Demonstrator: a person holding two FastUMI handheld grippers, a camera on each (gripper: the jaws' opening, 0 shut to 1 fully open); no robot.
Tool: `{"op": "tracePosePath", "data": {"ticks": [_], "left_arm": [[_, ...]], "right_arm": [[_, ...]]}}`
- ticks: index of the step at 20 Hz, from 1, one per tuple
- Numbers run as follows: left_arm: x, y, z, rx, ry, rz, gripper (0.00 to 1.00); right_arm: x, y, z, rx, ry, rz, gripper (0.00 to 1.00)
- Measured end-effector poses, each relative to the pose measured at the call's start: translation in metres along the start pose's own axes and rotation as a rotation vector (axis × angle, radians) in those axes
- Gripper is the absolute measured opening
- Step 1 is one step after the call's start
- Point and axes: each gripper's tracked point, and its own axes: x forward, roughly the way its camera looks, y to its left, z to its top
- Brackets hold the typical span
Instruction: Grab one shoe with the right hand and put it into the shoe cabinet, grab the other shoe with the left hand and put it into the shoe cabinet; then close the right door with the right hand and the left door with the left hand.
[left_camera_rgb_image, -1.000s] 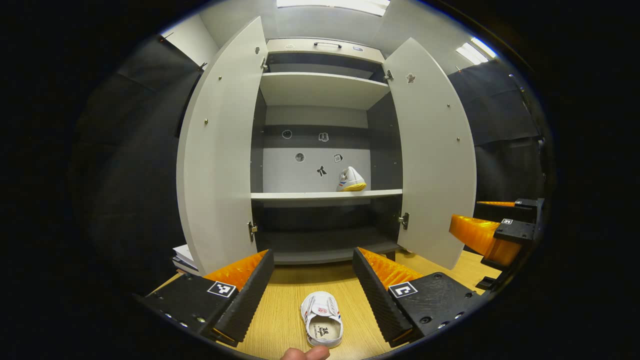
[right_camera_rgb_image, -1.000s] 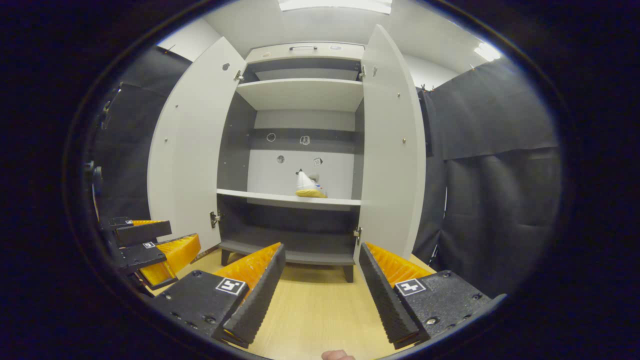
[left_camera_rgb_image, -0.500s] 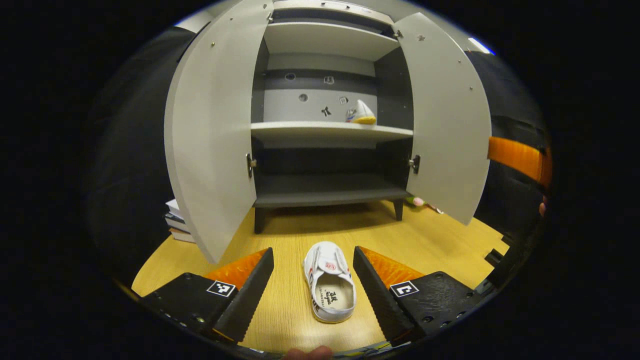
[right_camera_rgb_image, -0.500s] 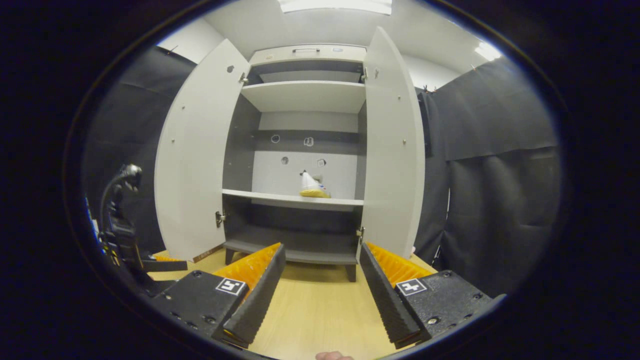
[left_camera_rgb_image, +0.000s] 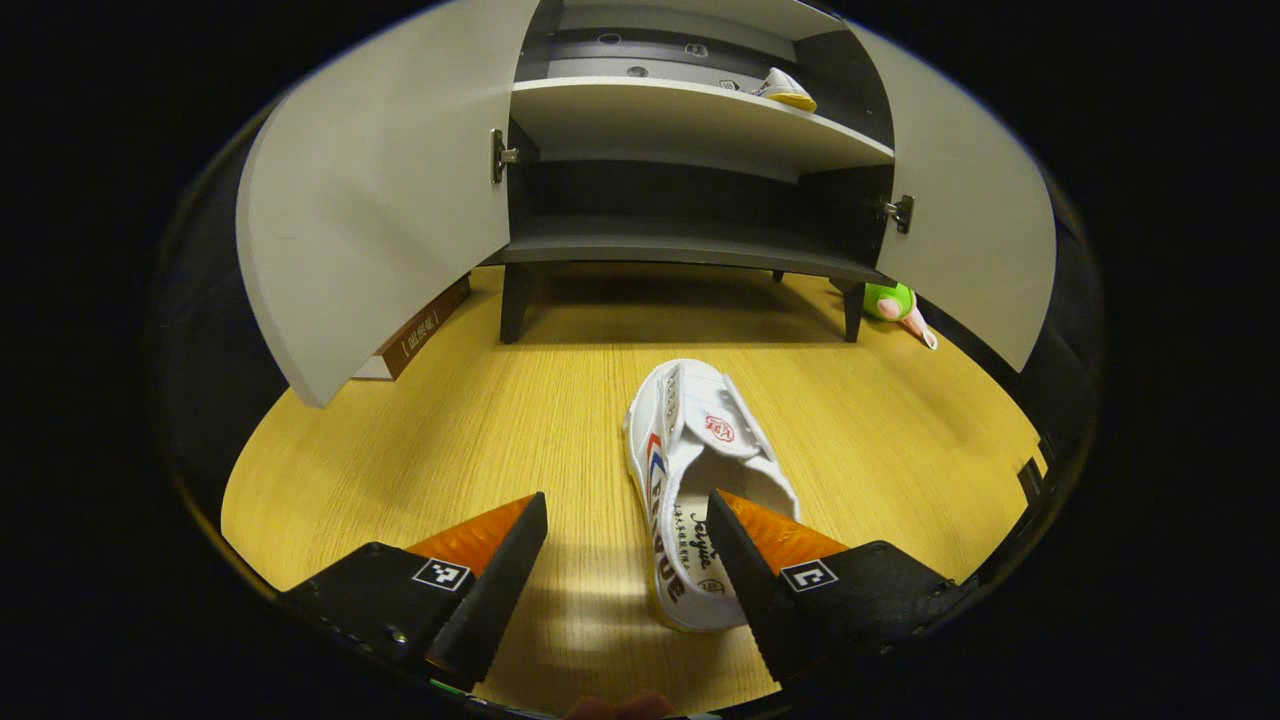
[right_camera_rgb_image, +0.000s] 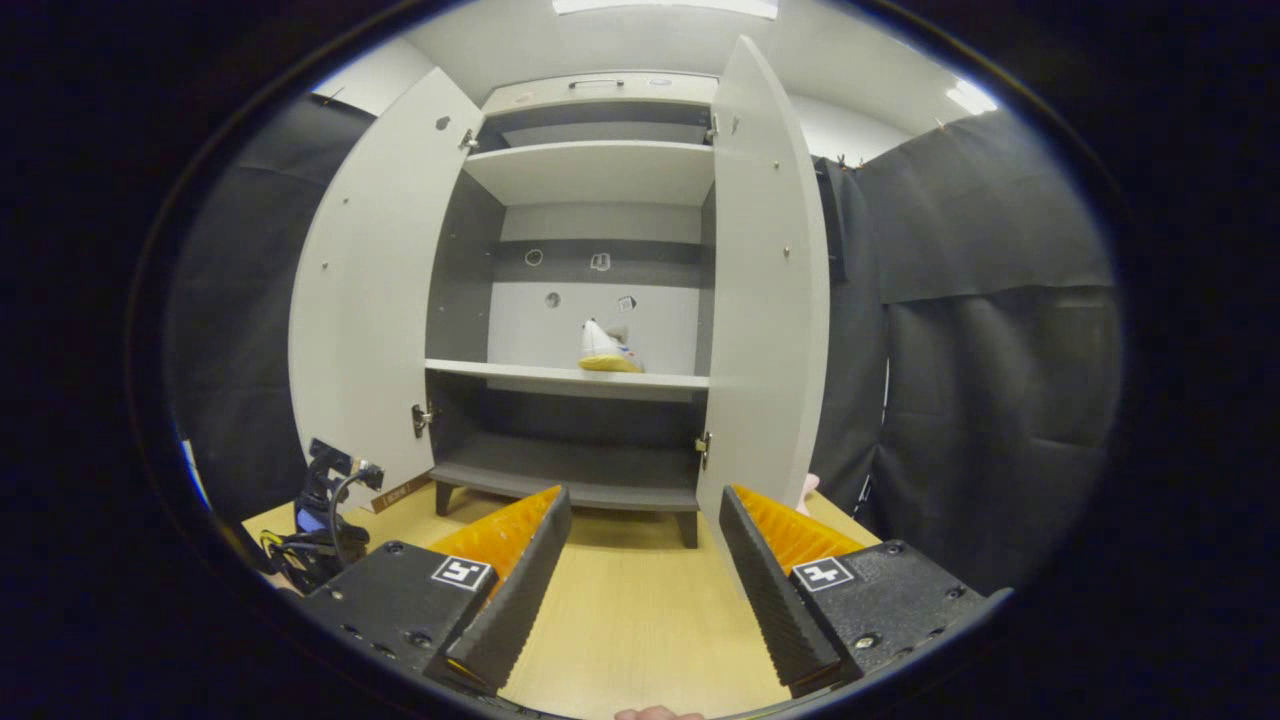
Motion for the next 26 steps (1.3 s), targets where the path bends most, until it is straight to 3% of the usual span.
{"op": "tracePosePath", "data": {"ticks": [11,15,16,17,18,20,21,22,24,26], "left_arm": [[0.061,0.005,0.017,-0.024,-0.027,-0.021,0.95],[0.065,-0.008,0.021,-0.041,-0.052,-0.050,0.72],[0.067,-0.013,0.022,-0.048,-0.051,-0.062,0.55],[0.065,-0.009,0.023,-0.042,-0.058,-0.028,0.45],[0.068,-0.005,0.022,-0.047,-0.056,-0.011,0.13],[0.069,-0.003,0.024,-0.052,-0.067,0.009,0.15],[0.065,-0.001,0.021,-0.051,-0.060,0.009,0.27],[0.073,-0.001,0.023,-0.050,-0.061,0.012,0.08],[0.067,0.000,0.023,-0.063,-0.057,0.019,0.01],[0.052,0.000,0.025,-0.056,-0.057,0.029,0.01]], "right_arm": [[0.027,-0.004,-0.014,0.005,0.053,-0.017,0.94],[0.034,-0.001,-0.016,-0.004,0.062,-0.012,0.95],[0.035,0.000,-0.018,-0.004,0.068,-0.010,0.95],[0.036,0.000,-0.019,-0.004,0.071,-0.007,0.95],[0.037,0.001,-0.019,-0.006,0.073,-0.006,0.95],[0.038,0.002,-0.020,-0.011,0.075,-0.002,0.95],[0.039,0.003,-0.020,-0.012,0.074,0.002,0.95],[0.040,0.004,-0.020,-0.014,0.074,0.006,0.95],[0.042,0.007,-0.022,-0.016,0.077,0.017,0.94],[0.044,0.010,-0.022,-0.019,0.078,0.030,0.94]]}}
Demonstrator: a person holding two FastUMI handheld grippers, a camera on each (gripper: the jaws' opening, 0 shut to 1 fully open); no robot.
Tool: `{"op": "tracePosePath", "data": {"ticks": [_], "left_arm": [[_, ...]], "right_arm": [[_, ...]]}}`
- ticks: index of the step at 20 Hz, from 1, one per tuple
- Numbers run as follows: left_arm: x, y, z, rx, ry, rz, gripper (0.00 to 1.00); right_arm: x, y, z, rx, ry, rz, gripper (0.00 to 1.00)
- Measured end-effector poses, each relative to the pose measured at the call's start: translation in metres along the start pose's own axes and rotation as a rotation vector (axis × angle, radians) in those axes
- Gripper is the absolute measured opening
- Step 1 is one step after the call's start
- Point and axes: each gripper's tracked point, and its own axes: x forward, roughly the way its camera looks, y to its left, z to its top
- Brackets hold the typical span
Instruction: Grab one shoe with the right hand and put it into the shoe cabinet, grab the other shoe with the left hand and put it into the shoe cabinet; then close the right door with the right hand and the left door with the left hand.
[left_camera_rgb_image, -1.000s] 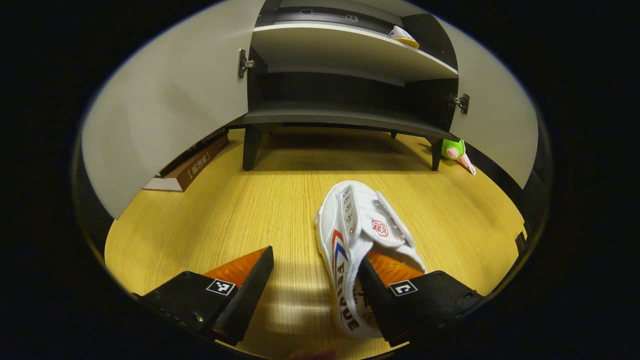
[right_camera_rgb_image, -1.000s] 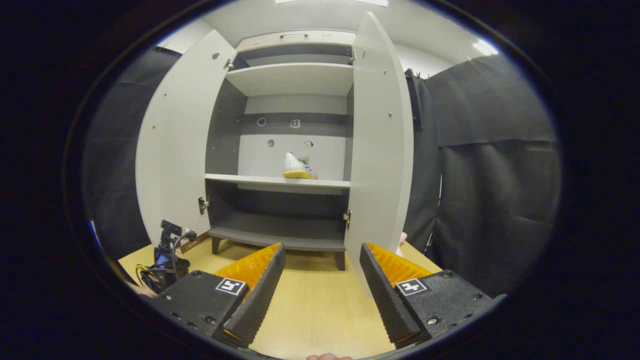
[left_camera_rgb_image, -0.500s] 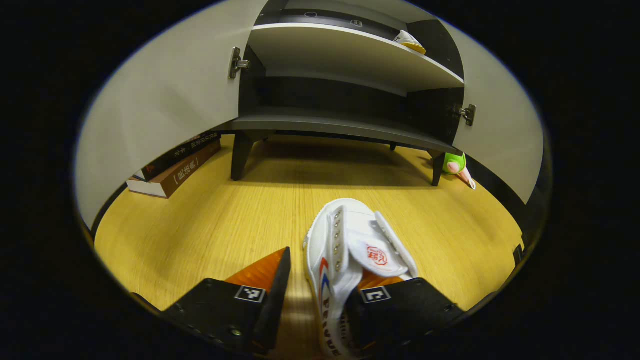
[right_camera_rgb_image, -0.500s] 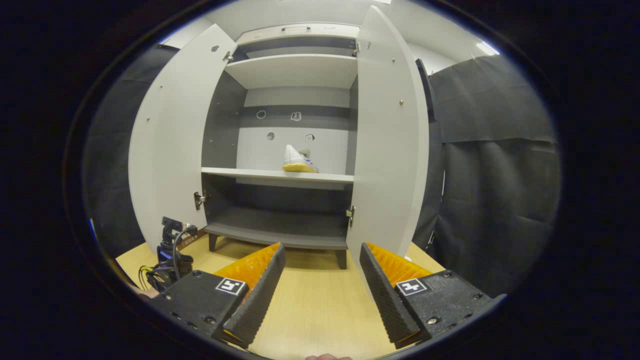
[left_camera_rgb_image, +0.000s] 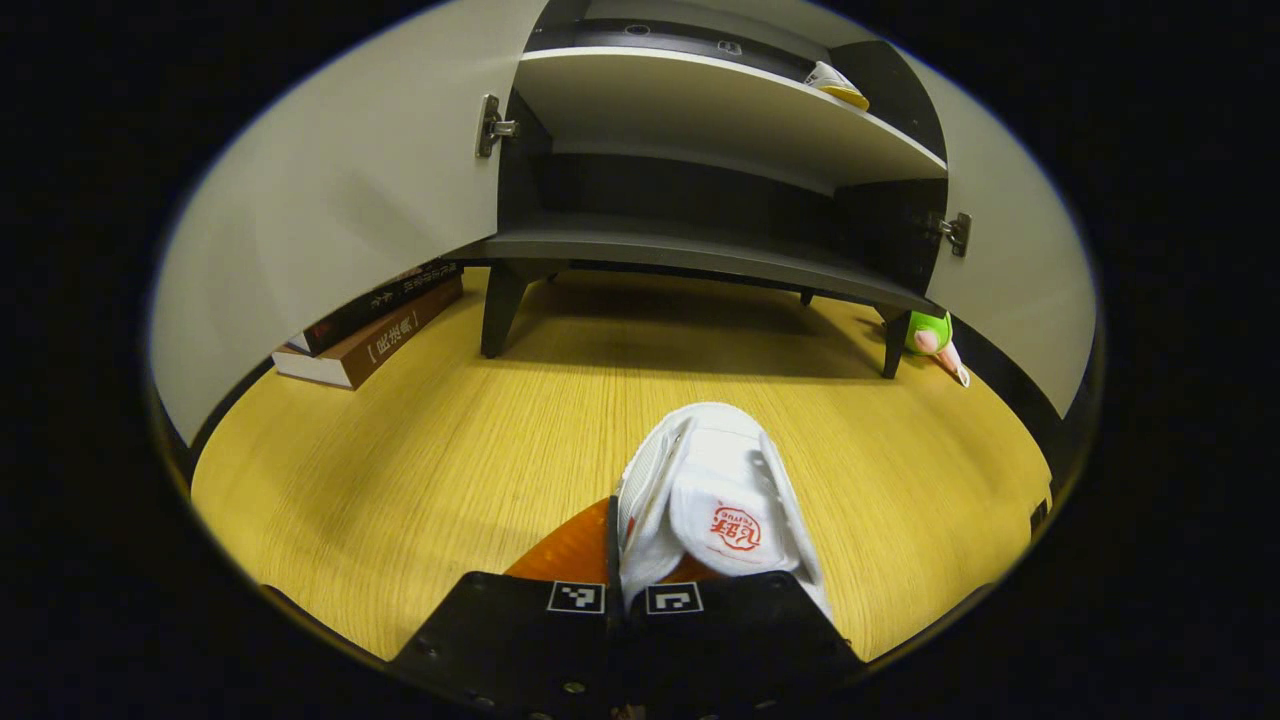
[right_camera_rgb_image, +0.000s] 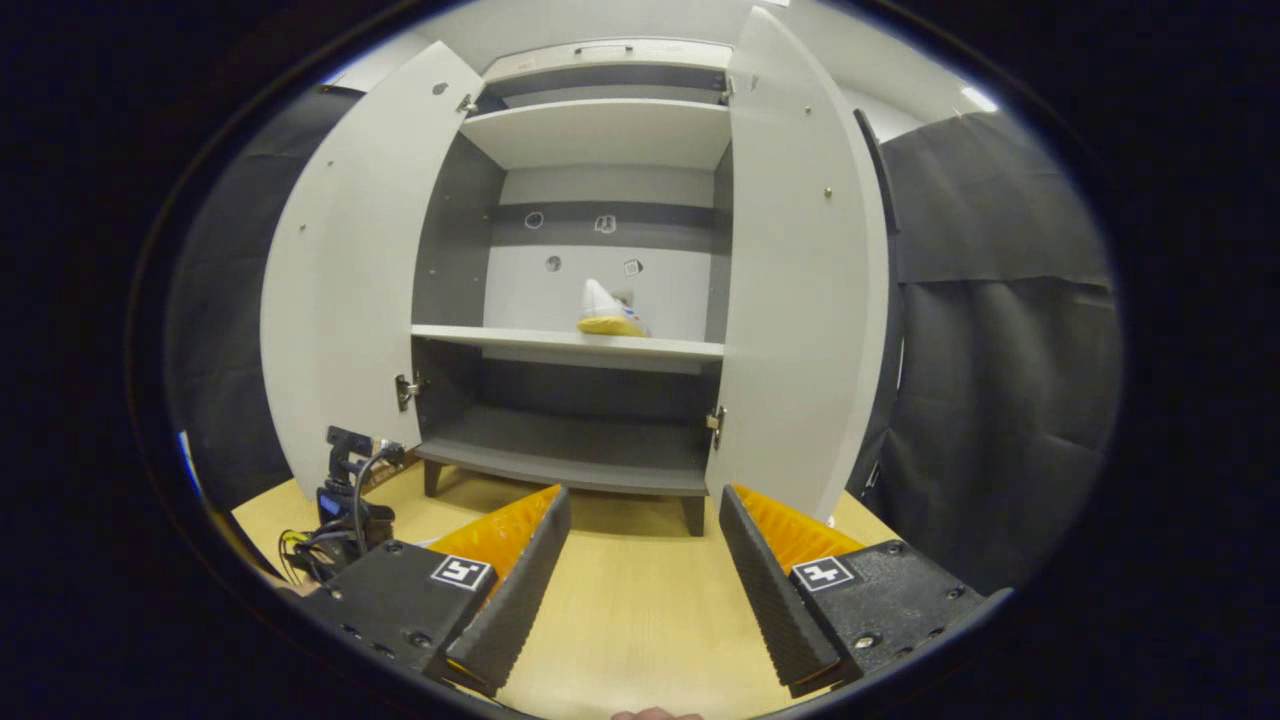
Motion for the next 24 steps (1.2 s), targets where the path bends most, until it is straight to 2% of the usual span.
{"op": "tracePosePath", "data": {"ticks": [2,5,8,11,14,17,21,24], "left_arm": [[-0.026,-0.002,0.019,0.007,-0.042,0.004,0.01],[-0.074,-0.011,0.074,-0.032,-0.153,-0.014,0.01],[-0.118,-0.020,0.152,-0.076,-0.284,-0.023,0.00],[-0.139,-0.027,0.236,-0.090,-0.383,-0.028,0.01],[-0.129,-0.036,0.316,-0.100,-0.440,-0.044,0.00],[-0.100,-0.040,0.381,-0.110,-0.425,-0.042,0.00],[-0.044,-0.042,0.436,-0.089,-0.347,-0.008,0.00],[0.008,-0.042,0.453,-0.048,-0.262,0.046,0.01]], "right_arm": [[0.001,0.004,0.002,-0.006,-0.006,0.012,0.95],[0.003,0.010,0.004,-0.010,-0.011,0.031,0.95],[0.003,0.018,0.004,-0.012,-0.013,0.055,0.95],[-0.001,0.026,0.006,-0.015,-0.021,0.077,0.95],[-0.006,0.031,0.010,-0.013,-0.038,0.087,0.95],[-0.014,0.031,0.009,-0.006,-0.042,0.084,0.95],[-0.020,0.022,0.008,0.002,-0.040,0.060,0.95],[-0.023,0.022,0.008,0.014,-0.034,0.055,0.95]]}}
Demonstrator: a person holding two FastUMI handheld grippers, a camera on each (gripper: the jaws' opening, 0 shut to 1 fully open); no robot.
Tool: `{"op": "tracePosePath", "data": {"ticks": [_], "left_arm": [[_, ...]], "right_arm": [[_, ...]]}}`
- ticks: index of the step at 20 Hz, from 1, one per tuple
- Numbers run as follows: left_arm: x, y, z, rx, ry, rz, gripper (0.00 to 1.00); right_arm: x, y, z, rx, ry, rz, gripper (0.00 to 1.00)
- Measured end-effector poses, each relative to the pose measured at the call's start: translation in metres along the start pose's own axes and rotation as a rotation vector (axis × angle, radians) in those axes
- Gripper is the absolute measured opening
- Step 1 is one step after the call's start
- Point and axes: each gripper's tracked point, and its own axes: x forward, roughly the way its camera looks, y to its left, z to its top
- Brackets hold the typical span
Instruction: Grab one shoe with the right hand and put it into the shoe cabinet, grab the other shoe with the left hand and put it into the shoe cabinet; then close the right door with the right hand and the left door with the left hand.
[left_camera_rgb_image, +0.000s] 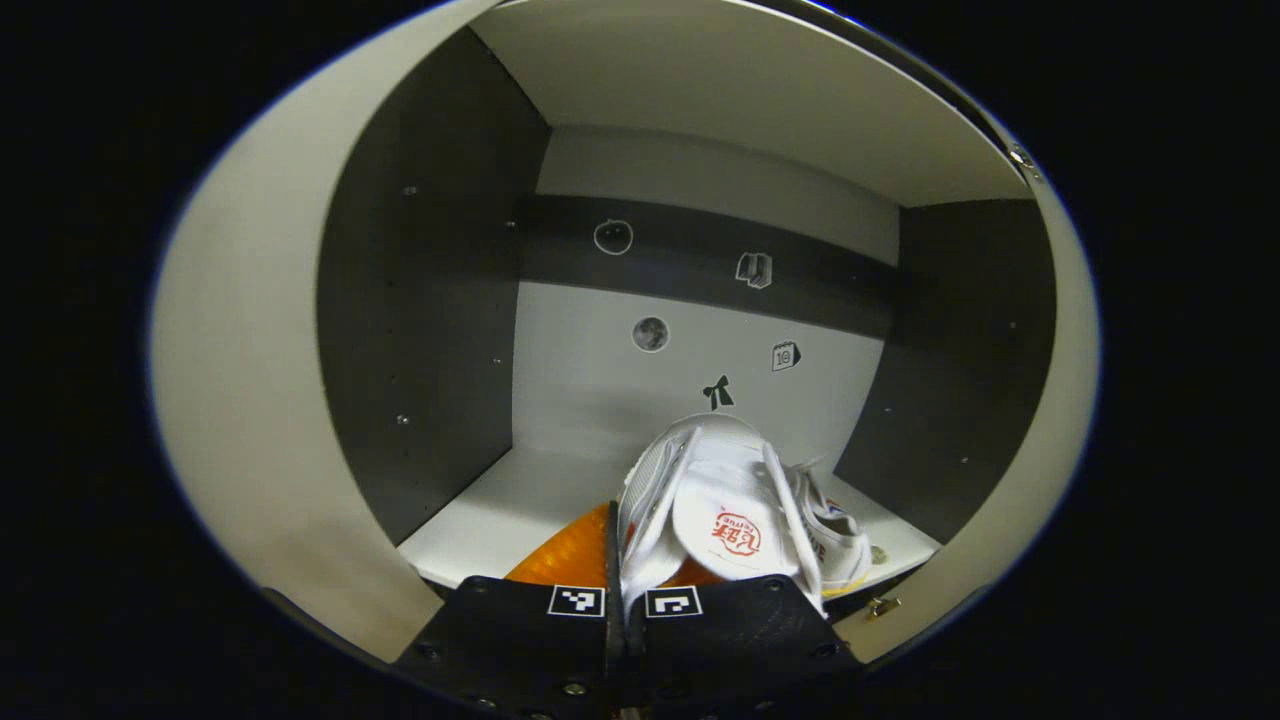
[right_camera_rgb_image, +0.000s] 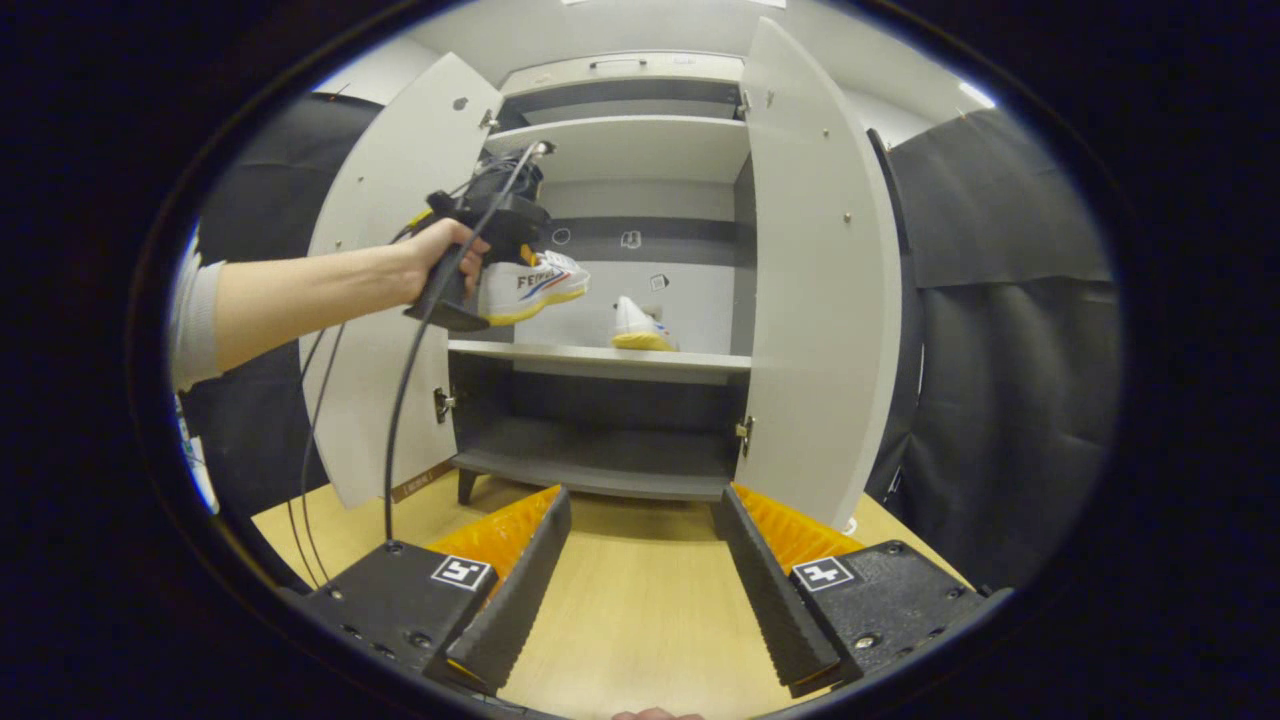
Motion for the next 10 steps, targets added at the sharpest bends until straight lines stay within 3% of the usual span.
{"op": "tracePosePath", "data": {"ticks": [4,10], "left_arm": [[0.051,0.007,-0.008,0.009,0.104,0.053,0.00],[0.088,0.021,-0.034,-0.007,0.222,0.114,0.00]], "right_arm": [[-0.001,-0.003,0.003,-0.002,-0.011,-0.015,0.94],[0.001,-0.013,0.000,0.003,0.000,-0.047,0.95]]}}
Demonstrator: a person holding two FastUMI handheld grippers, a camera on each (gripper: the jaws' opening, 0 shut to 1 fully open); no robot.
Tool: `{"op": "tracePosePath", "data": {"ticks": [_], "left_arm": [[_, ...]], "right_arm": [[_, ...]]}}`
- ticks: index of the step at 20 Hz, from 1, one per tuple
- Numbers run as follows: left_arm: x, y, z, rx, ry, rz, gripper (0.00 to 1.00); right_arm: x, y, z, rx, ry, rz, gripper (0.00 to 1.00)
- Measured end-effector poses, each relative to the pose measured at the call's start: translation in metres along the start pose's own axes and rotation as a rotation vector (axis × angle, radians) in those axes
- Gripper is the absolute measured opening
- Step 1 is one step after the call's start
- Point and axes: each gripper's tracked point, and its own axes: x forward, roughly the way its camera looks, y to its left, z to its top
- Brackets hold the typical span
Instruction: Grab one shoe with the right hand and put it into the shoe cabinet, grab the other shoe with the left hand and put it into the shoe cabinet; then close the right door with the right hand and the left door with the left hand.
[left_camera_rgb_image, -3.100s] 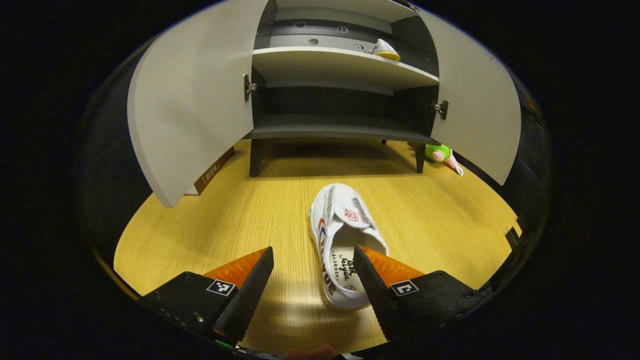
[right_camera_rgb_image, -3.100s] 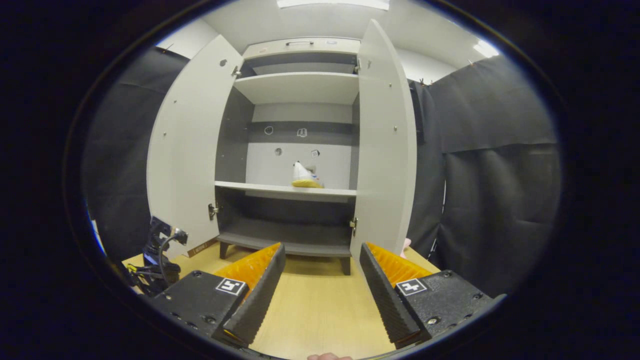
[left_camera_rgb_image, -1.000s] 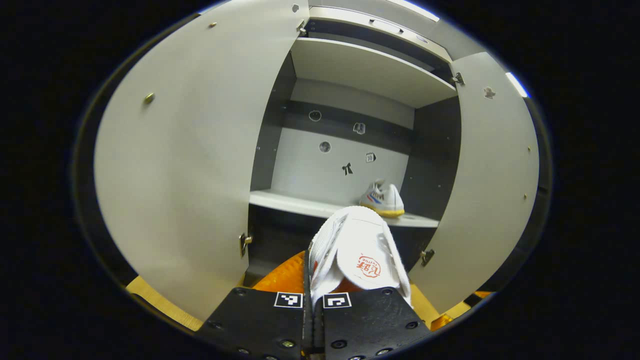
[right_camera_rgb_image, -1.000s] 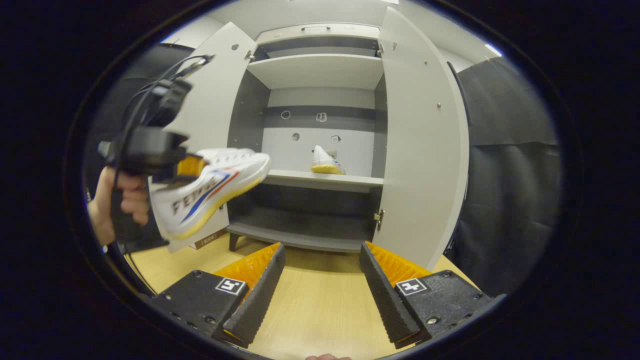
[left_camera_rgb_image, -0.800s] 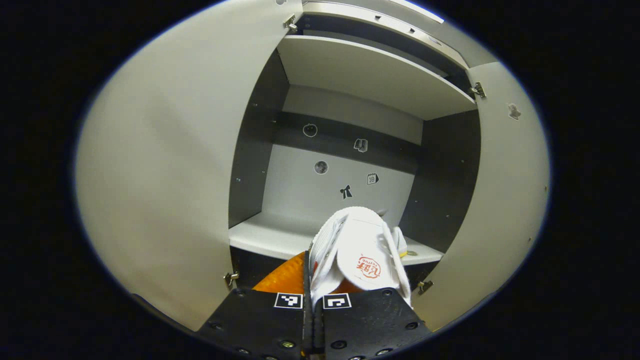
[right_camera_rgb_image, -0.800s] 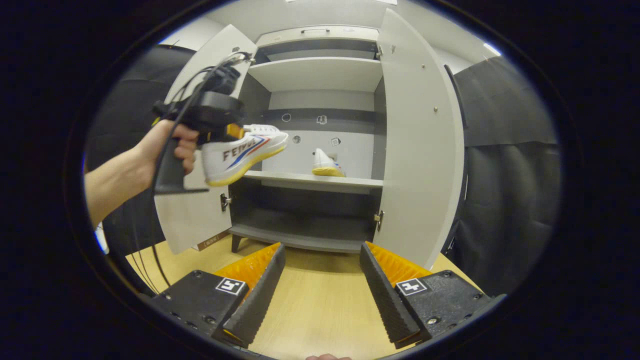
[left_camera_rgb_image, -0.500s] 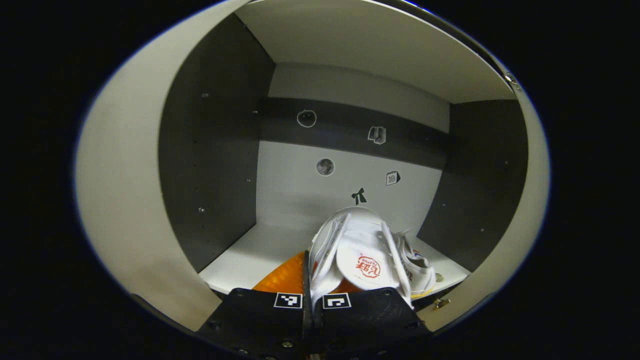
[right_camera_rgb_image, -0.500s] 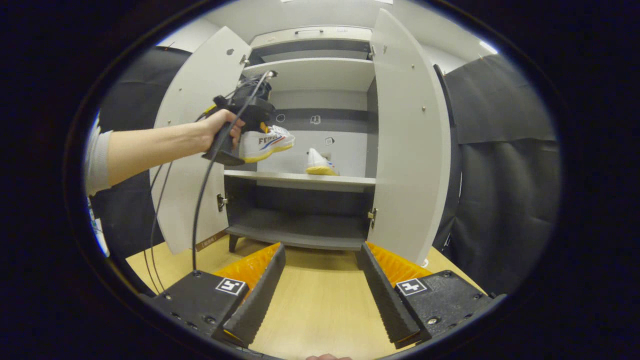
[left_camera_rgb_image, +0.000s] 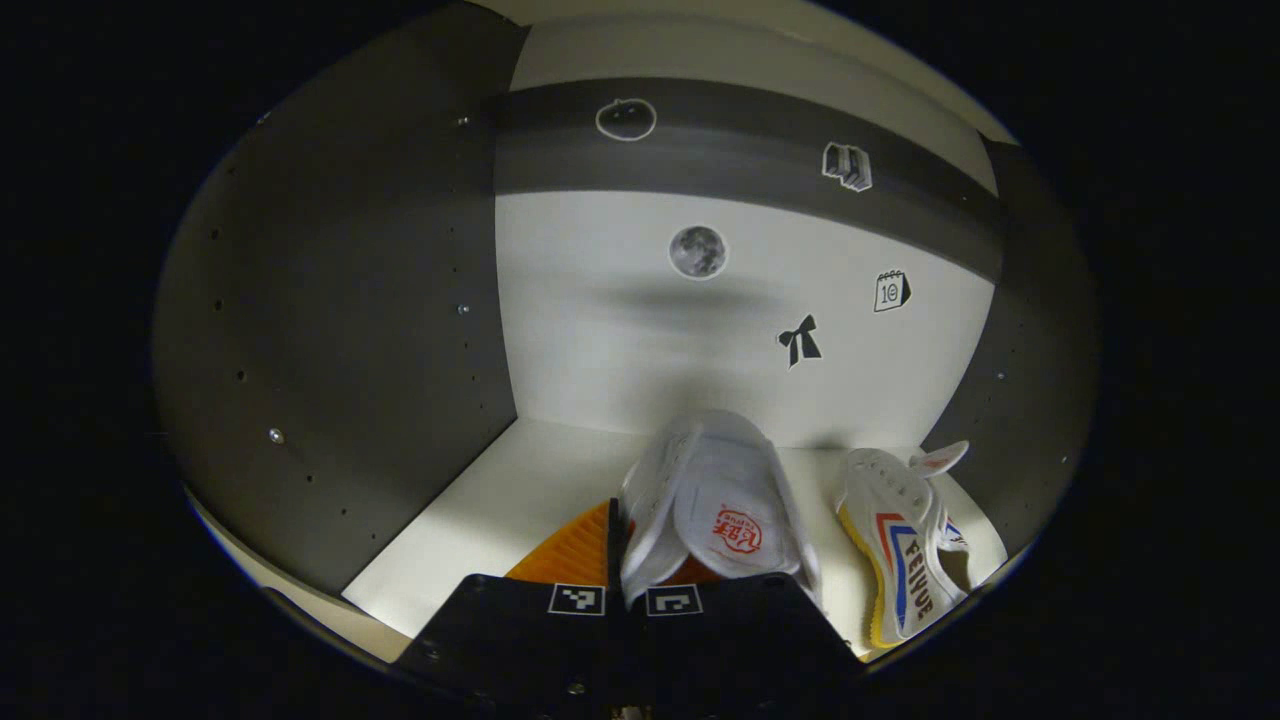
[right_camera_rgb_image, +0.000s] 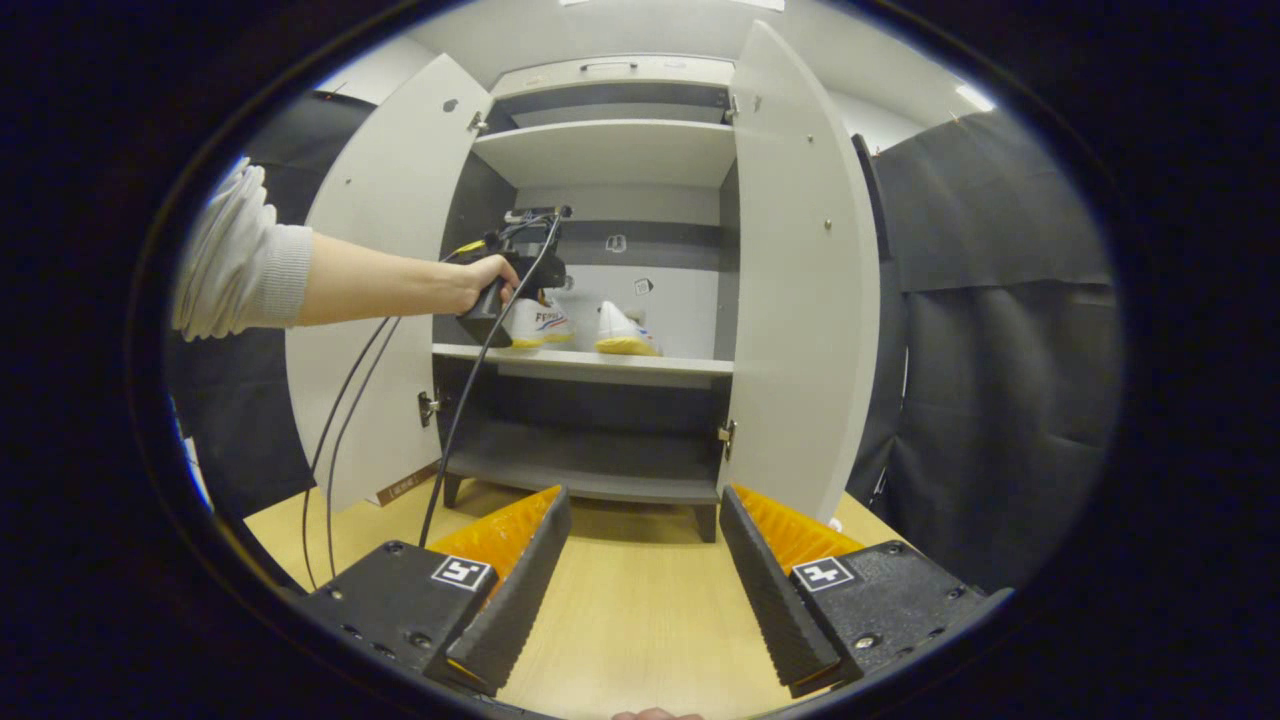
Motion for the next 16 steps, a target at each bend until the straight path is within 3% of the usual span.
{"op": "tracePosePath", "data": {"ticks": [3,4,5,6,8,9,10,11,12,13,14,15,16], "left_arm": [[0.004,-0.001,-0.002,-0.036,0.032,-0.026,0.00],[0.003,0.000,-0.005,-0.029,0.047,-0.031,0.12],[0.005,-0.001,-0.009,-0.023,0.069,-0.037,0.01],[0.008,-0.002,-0.014,-0.025,0.091,-0.043,0.03],[0.009,-0.004,-0.014,-0.028,0.093,-0.060,0.13],[0.005,-0.008,-0.010,-0.030,0.079,-0.074,0.13],[0.001,-0.009,-0.005,-0.033,0.064,-0.080,0.34],[-0.004,-0.011,-0.003,-0.031,0.060,-0.092,0.26],[-0.011,-0.013,-0.003,-0.029,0.065,-0.102,0.40],[-0.018,-0.012,-0.002,-0.021,0.058,-0.106,0.12],[-0.025,-0.012,0.001,-0.009,0.043,-0.120,0.26],[-0.035,-0.013,0.004,0.002,0.029,-0.135,0.26],[-0.049,-0.013,0.007,0.006,0.005,-0.151,0.39]], "right_arm": [[0.004,-0.001,-0.004,0.016,0.015,0.001,0.95],[0.006,-0.001,-0.005,0.018,0.018,0.001,0.94],[0.008,-0.001,-0.005,0.020,0.019,0.003,0.95],[0.009,0.000,-0.005,0.021,0.019,0.007,0.95],[0.011,0.002,-0.005,0.020,0.017,0.010,0.94],[0.011,0.002,-0.006,0.020,0.019,0.011,0.95],[0.011,0.004,-0.008,0.018,0.024,0.015,0.94],[0.011,0.005,-0.009,0.015,0.027,0.018,0.95],[0.010,0.005,-0.010,0.014,0.028,0.018,0.95],[0.010,0.005,-0.009,0.014,0.028,0.021,0.94],[0.010,0.005,-0.009,0.015,0.026,0.021,0.95],[0.009,0.005,-0.009,0.014,0.025,0.022,0.95],[0.008,0.006,-0.009,0.014,0.024,0.025,0.94]]}}
